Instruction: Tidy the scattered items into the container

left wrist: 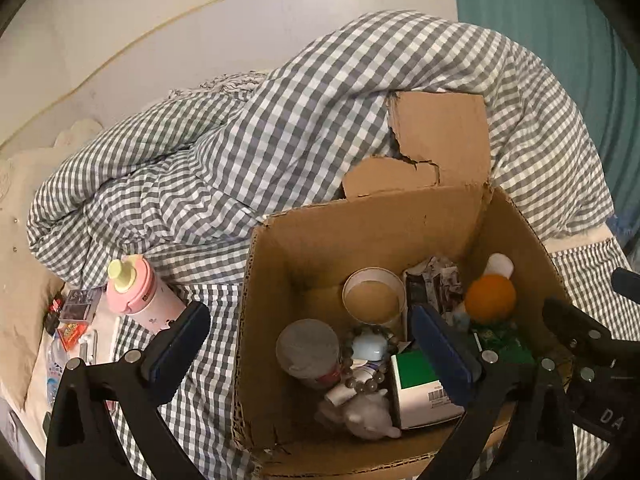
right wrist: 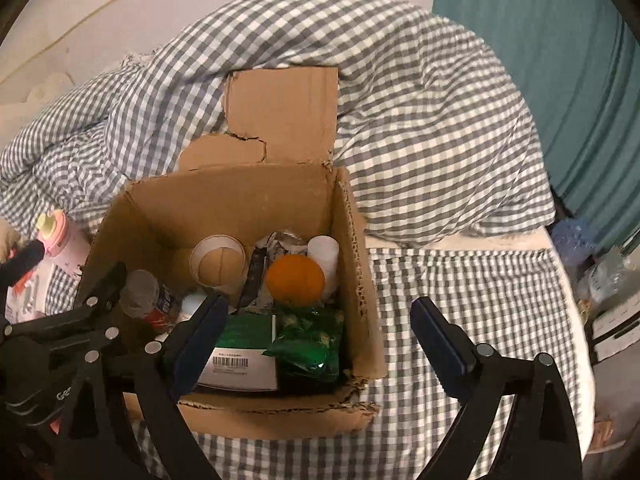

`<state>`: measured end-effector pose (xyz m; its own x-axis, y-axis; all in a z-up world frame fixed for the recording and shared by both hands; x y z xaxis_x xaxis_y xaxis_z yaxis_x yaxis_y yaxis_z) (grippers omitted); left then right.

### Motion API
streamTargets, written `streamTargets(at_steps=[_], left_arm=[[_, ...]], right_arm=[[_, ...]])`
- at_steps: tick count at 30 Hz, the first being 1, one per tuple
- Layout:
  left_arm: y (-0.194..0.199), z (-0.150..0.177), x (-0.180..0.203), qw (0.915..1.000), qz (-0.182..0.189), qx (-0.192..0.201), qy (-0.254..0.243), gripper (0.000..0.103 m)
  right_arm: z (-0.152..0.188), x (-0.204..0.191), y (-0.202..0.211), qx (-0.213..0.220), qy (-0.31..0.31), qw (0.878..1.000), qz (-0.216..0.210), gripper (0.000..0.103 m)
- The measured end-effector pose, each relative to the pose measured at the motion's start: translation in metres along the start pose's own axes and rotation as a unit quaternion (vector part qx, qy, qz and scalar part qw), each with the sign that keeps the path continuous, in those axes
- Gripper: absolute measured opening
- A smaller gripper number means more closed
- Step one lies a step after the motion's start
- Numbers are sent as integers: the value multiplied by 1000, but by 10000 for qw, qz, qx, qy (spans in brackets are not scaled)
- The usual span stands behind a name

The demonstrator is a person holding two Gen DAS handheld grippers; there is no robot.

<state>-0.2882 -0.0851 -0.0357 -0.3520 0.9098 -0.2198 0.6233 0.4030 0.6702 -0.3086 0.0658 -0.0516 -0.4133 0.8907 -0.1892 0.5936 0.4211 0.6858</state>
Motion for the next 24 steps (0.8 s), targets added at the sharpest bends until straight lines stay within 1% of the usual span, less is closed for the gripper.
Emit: streamTargets(at_steps=[5, 7, 15, 20, 24], left_arm=[[14, 0, 3, 10000, -32, 67, -34, 103], [23, 1, 2, 9999, -114, 103, -11, 103], [63, 12, -6, 9998, 19, 126, 146, 103], [84, 28, -9, 9997, 105, 122, 181, 103], [96, 53, -11, 9992, 309, 90, 232, 103]], right_arm=[[1, -2, 22, 113, 29, 9999, -101, 93], [3, 0, 32, 142, 23, 9999, -85, 93], [20, 4, 76, 329, 14, 9994, -82, 93], [45, 9, 96, 395, -110, 9991, -97, 93], [82, 9, 105, 508, -241, 9984, -26, 93]])
Point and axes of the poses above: each gripper's, at about its wrist camera, not at the fingertips, and y roughly against the way its jaws point, x to its right, z to its underside, the point moved 4 cm from there along -y, roughly the way its jaws point, and after that the axes turned 5 degrees about y, right-handed, at the moved point
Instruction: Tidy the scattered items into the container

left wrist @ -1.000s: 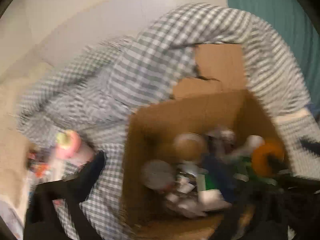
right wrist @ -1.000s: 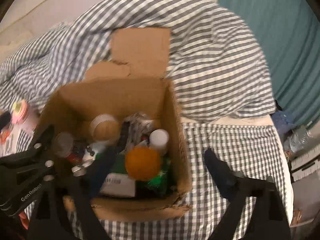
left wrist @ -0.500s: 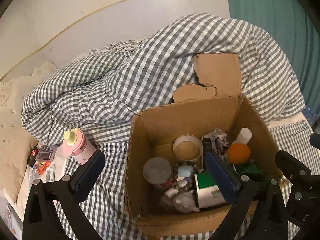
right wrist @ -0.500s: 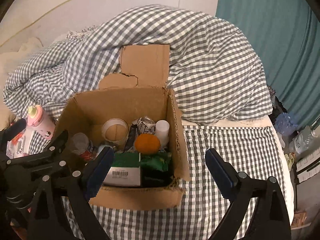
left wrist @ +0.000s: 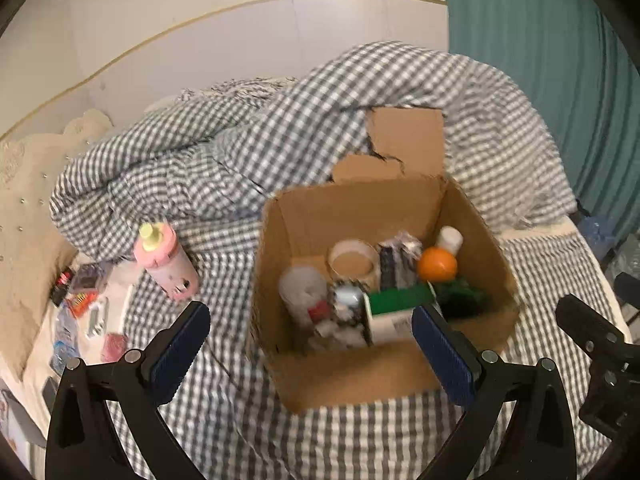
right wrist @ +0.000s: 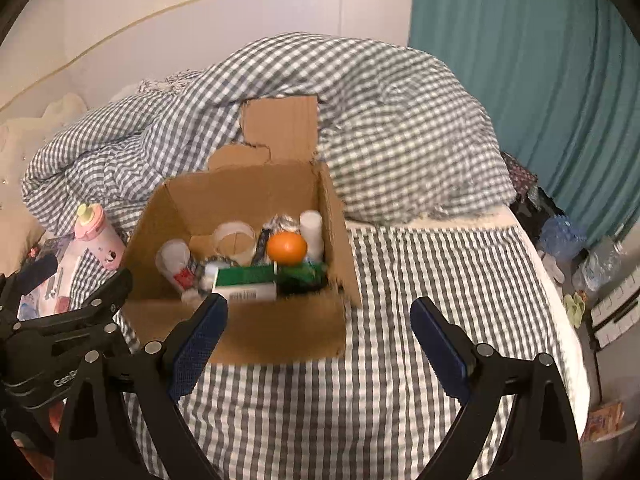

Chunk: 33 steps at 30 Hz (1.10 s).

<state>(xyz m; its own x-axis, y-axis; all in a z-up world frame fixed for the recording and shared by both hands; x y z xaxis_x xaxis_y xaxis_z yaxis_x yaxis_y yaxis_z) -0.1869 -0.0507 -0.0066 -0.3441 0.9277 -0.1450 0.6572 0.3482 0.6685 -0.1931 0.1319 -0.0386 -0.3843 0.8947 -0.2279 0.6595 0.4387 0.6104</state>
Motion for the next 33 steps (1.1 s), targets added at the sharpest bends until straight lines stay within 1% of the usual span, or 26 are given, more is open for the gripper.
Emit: streamTargets(at_steps=[4, 6, 7, 8, 11, 15, 21, 26, 33], left_arm=[[9, 39, -2, 9997, 212, 90, 53, 103], [9, 58, -4, 9998, 146, 57, 116, 103], [9, 66, -6, 9997, 153, 40, 162, 103], [8, 74, -6, 9996, 239, 2, 172, 103], [7, 90, -11, 9996, 206, -3, 188, 103], [10, 102, -13, 9997, 192, 49, 150, 103], [17, 106, -11, 9997, 163, 149, 56, 103], [14, 106, -7, 9997, 243, 19, 9, 103], [12, 104, -9, 9999, 159, -9, -30, 103]], right_arm=[[47, -6, -2, -33, -33, 9998, -168, 93], [65, -12, -8, -86, 39, 9996, -283, 93], [74, -15, -12, -158, 96, 9994, -288, 93], [81, -17, -15, -221, 145, 9993, -254, 93], [95, -18, -16, -250, 153, 9993, -225, 93], [100, -17, -14, -239, 84, 9994, -248, 93], [96, -14, -5, -111, 3, 9997, -214, 93], [95, -11, -6, -138, -44, 9997, -210, 93], [93, -11, -8, -169, -60, 9996, -234, 93]])
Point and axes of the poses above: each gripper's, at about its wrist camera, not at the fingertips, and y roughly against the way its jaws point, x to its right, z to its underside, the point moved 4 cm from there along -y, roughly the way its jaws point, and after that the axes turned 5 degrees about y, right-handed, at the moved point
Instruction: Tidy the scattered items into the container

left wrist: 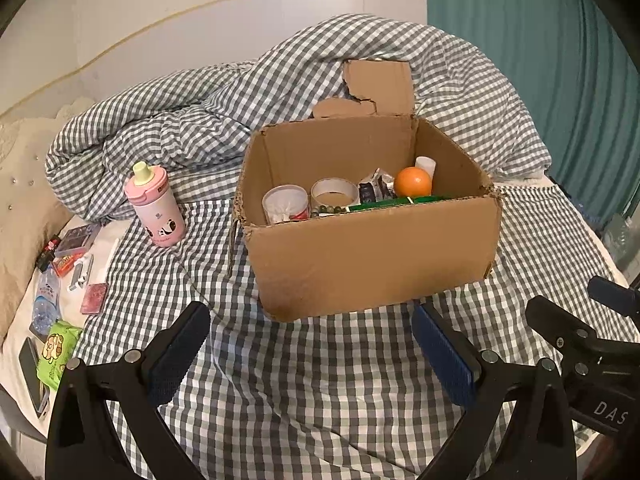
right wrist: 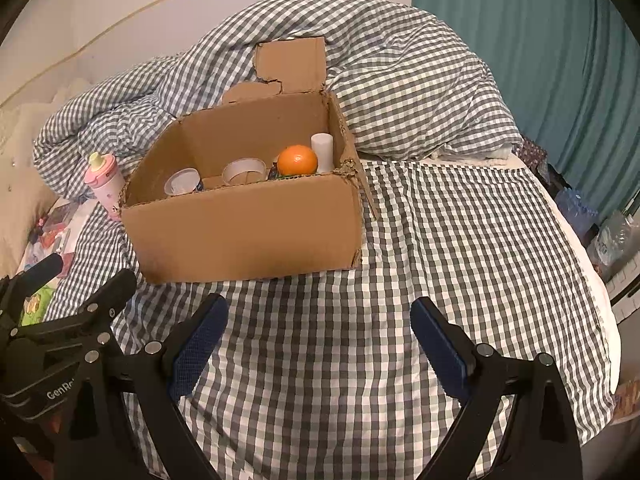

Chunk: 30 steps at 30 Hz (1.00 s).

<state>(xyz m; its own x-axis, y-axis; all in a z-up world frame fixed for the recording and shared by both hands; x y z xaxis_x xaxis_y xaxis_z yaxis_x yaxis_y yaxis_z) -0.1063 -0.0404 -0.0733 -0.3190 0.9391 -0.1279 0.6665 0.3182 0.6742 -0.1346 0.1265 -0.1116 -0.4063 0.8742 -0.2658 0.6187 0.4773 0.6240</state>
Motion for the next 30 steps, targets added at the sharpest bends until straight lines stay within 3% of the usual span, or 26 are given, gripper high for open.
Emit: streamTargets(at_steps=[15, 22, 25, 27, 30], left_arm=[[-14, -27, -13, 9995, -119, -151, 261, 103], [-32, -38, -13, 9992, -272, -282, 127, 103], [-42, -42, -14, 9990, -127, -389, 174, 103], [-45, -42, -14, 9992, -25, -300, 248, 103], [-41, -42, -12, 9994, -291, -12, 204, 103]], right_arm=[[-36, 0, -4, 65, 118, 9999, 79, 93], [-46, -3, -21, -54, 138, 9999, 55, 93], [-46, -5, -27, -117, 153, 9998, 74, 93], [-45, -6, -33, -195, 179, 9996, 112, 93], [-41, -4, -39, -252, 149, 9994, 176, 93]])
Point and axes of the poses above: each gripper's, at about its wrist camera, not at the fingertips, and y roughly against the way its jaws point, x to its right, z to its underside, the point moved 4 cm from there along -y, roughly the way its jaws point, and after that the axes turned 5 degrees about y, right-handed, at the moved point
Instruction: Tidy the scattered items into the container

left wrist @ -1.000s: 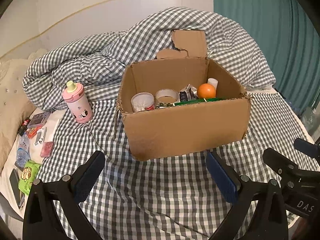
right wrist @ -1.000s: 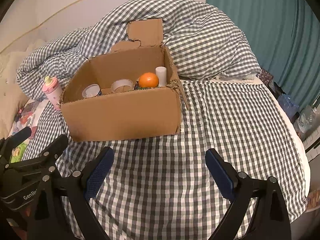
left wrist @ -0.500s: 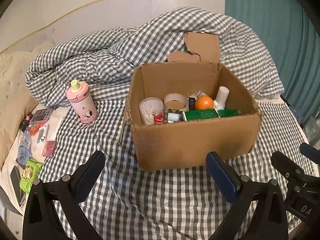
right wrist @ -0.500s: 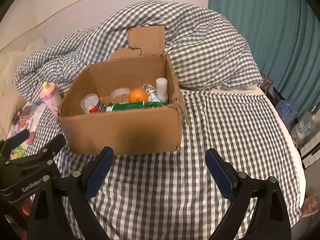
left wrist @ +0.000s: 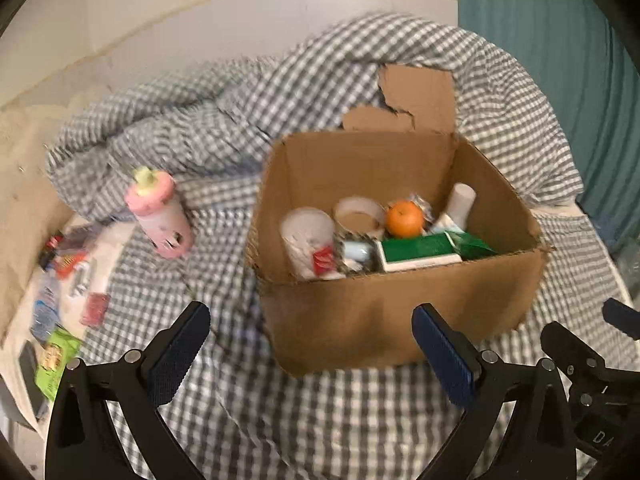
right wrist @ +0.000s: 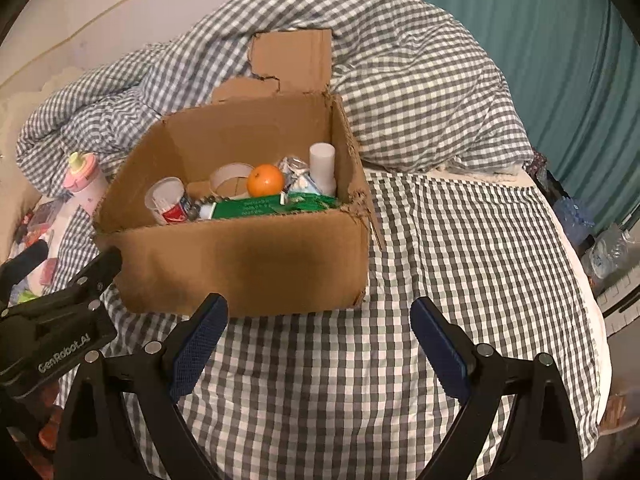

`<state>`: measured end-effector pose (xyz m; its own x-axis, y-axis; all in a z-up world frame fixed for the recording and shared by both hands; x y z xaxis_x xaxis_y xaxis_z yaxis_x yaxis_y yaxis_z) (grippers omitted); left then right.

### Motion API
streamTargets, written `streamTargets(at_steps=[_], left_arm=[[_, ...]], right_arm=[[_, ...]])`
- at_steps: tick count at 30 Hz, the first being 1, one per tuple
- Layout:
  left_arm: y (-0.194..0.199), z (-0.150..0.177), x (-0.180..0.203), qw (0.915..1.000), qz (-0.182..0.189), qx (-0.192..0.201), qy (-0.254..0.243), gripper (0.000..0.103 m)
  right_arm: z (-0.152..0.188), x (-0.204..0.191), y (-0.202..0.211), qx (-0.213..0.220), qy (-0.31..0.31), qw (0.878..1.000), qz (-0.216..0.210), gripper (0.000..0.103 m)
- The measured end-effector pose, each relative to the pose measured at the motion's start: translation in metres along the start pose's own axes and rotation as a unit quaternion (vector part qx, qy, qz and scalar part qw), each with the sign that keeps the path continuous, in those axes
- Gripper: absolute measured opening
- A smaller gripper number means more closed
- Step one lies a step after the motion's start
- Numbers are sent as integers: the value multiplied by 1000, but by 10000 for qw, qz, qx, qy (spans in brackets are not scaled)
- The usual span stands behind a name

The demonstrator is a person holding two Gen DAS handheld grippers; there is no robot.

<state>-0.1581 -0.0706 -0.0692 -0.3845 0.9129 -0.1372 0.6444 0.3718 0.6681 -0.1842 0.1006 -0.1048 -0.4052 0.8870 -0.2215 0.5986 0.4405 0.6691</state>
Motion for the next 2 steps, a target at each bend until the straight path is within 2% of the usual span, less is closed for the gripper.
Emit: streamTargets(at_steps=[2], left_arm=[[-1, 2, 2, 10000, -16, -35, -77, 103]], right_arm=[[2, 1, -1, -27, -47, 10000, -50, 93]])
Point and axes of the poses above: each gripper's, at about its wrist camera, not at the fingertips, and y roughly against the way its jaws point, x to its right, z to its underside, the point moved 4 cm from there along -y, roughly the way its jaws point, and after that the axes turned 5 degrees about y, right-handed, at the moved point
